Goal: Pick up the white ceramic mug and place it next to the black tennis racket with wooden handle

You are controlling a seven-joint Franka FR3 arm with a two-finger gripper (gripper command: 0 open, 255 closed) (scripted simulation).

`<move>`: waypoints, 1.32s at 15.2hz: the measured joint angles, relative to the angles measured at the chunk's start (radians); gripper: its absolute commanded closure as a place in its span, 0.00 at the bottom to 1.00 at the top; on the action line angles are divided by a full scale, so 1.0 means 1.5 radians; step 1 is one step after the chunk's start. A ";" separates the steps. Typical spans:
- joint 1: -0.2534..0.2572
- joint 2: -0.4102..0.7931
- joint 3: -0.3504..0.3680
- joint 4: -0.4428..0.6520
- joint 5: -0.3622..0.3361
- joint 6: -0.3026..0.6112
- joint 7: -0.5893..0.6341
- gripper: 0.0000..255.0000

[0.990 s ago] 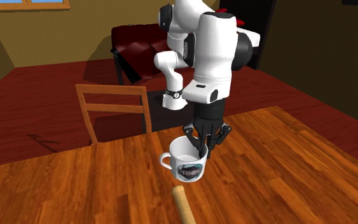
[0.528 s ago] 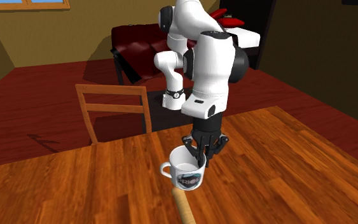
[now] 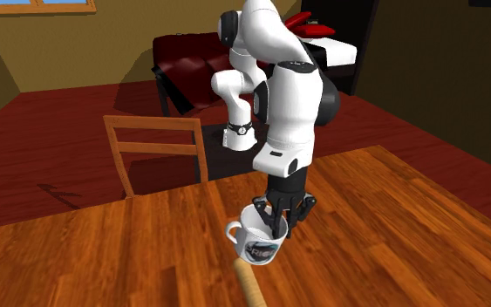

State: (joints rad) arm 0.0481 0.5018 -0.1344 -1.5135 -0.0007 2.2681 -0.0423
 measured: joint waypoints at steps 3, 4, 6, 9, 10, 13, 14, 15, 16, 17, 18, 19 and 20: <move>-0.001 0.001 -0.001 -0.004 0.000 0.004 0.000 1.00; -0.002 0.001 -0.001 -0.004 -0.001 0.003 0.000 1.00; -0.001 0.001 -0.001 -0.007 -0.001 0.006 0.000 0.00; -0.003 0.006 -0.002 -0.010 -0.001 0.007 0.000 0.00; -0.003 0.006 -0.002 -0.010 -0.001 0.008 0.000 0.00; -0.003 -0.004 -0.003 -0.014 -0.002 0.001 0.000 0.00; -0.002 -0.011 -0.004 -0.009 -0.003 -0.011 0.001 0.00; -0.001 -0.021 -0.004 -0.006 -0.004 -0.023 0.001 0.00; 0.002 -0.035 -0.004 -0.008 -0.006 -0.035 0.004 0.00; 0.003 -0.041 -0.005 -0.007 -0.007 -0.042 0.004 0.00; 0.003 -0.045 -0.005 -0.007 -0.007 -0.046 0.004 0.00; 0.003 -0.046 -0.005 -0.007 -0.008 -0.048 0.004 0.00; 0.003 -0.047 -0.005 -0.007 -0.008 -0.049 0.004 0.00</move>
State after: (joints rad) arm 0.0528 0.4310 -0.1421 -1.5237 -0.0123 2.1947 -0.0369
